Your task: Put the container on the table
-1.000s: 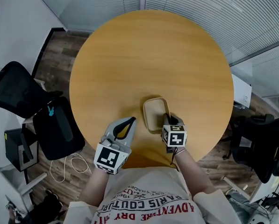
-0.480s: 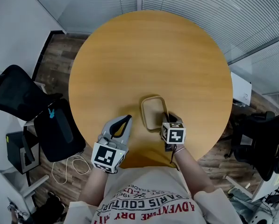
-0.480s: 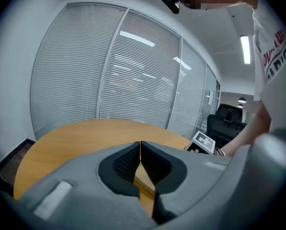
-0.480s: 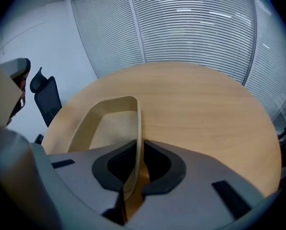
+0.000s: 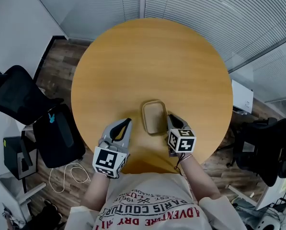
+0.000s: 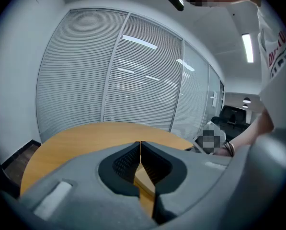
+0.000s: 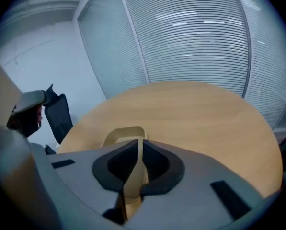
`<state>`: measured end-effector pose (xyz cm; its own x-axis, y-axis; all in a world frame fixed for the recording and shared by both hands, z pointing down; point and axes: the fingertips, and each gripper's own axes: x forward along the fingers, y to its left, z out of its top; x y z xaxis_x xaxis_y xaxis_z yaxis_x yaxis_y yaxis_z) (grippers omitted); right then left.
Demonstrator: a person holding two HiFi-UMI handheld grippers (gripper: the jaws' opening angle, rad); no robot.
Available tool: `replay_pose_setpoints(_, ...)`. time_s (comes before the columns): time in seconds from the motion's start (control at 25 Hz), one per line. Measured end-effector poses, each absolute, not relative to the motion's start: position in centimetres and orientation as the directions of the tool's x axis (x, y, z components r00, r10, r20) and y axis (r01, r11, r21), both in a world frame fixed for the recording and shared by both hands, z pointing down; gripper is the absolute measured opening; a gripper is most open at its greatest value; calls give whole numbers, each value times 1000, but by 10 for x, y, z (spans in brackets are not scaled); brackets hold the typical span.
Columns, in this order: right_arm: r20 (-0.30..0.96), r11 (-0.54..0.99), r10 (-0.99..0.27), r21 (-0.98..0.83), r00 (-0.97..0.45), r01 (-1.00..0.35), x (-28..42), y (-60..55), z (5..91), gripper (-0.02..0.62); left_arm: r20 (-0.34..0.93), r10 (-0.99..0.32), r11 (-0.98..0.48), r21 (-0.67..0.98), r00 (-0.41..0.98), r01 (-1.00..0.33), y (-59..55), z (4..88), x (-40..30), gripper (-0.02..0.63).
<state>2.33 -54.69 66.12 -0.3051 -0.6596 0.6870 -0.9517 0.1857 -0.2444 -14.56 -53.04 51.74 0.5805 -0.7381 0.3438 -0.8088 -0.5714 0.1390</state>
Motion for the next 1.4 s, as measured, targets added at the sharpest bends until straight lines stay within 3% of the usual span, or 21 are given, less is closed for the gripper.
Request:
replay_pose_setpoints(0.16,584,280,-727,-226,-360,-933,16,-537,613,11,338,-743,-570,133,578,-811,-514,509,-144,12)
replay_pose_setpoints(0.44,455,349,-798,-188,-396,-918,25,-519,549,9,299,-773,-554,111,559,-825,-498,487,-135,12)
replay_pose_setpoints(0.84,168,489,-854,-63,-492,-870,32,-474,449,9,223,-788,-574,67,573,-816,-462,442,-111,12)
replay_pose_setpoints(1.4,24,509,-861,13,-508,-861,43,-444,401,8,156,-822,-551,22,547,-834,-438,410,-105,12)
